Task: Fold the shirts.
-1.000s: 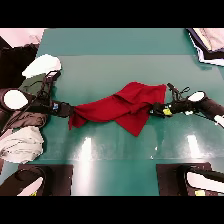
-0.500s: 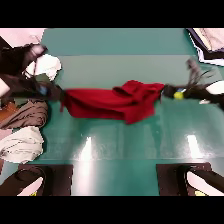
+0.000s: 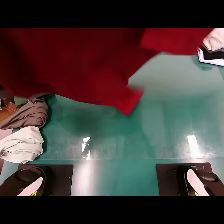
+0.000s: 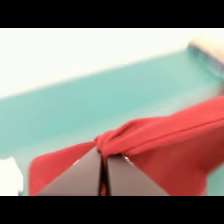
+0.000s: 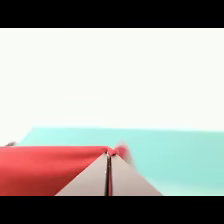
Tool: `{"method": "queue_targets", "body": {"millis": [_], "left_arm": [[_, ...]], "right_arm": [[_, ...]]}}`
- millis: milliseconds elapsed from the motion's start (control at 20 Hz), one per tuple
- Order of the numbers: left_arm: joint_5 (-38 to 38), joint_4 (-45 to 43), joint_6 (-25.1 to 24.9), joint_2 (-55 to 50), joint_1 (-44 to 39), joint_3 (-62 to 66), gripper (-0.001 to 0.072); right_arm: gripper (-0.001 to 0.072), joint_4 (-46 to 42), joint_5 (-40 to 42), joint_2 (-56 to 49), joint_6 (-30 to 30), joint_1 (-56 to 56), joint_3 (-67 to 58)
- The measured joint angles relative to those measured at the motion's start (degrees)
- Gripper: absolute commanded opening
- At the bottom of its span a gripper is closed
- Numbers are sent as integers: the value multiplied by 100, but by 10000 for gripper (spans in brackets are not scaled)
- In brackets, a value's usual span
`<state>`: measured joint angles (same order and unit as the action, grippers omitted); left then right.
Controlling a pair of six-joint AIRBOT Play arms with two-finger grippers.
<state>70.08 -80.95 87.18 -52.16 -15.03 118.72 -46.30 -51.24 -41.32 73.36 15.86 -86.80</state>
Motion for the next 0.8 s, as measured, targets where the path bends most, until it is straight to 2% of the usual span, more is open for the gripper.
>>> {"method": "queue_targets", "body": {"millis": [250, 450, 650, 800], "left_arm": [[-411, 962, -24, 262, 2, 662, 22], [-494, 1172, -48, 258, 0, 247, 22], [-11, 752, -46, -273, 0, -721, 23], [492, 581, -50, -1104, 0, -1307, 23]], "right_arm": [[16, -7, -313, 192, 2, 1152, -1386], [15, 4, -1252, -501, 369, 1860, -2549], [15, -76, -2356, -1585, 833, 1611, -2935], [15, -774, -2798, -2380, 1034, 833, -2382]]}}
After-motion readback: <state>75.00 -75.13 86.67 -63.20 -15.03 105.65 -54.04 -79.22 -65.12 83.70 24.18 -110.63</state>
